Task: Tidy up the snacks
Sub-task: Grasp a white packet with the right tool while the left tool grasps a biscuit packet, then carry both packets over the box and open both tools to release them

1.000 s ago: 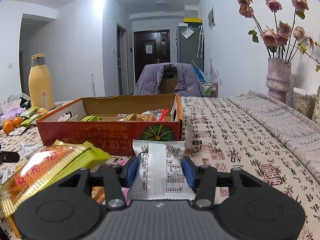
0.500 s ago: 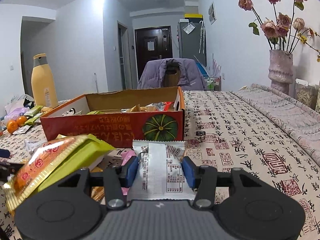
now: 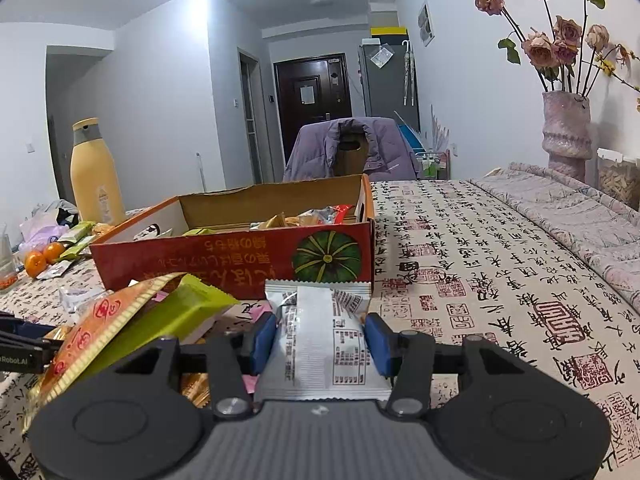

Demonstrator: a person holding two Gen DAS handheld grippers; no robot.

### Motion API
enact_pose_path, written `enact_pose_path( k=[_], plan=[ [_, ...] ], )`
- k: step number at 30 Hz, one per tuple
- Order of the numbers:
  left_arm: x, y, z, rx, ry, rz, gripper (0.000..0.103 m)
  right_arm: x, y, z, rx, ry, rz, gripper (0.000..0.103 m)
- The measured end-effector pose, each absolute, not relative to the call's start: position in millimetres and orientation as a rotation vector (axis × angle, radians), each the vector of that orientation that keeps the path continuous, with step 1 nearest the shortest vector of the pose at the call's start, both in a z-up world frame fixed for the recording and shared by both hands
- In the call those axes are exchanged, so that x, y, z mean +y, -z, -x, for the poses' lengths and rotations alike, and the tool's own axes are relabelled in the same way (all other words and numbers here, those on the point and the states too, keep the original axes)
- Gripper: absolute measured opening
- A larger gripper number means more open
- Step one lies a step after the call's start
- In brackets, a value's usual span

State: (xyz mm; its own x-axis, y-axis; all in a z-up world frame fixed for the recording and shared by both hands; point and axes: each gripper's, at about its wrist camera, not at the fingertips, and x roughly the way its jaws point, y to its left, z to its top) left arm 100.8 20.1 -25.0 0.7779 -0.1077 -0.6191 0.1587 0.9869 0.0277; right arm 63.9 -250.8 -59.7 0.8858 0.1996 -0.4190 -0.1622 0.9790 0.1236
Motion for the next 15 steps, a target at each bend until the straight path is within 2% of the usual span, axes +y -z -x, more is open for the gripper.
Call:
enact_pose_path(
  k=[15],
  plan=[
    [28.9, -10.9, -74.8, 0.489, 0.056, -0.027, 0.047, -244.0, 58.3, -62.1, 0.449, -0.175, -0.054, 0.048]
  ],
)
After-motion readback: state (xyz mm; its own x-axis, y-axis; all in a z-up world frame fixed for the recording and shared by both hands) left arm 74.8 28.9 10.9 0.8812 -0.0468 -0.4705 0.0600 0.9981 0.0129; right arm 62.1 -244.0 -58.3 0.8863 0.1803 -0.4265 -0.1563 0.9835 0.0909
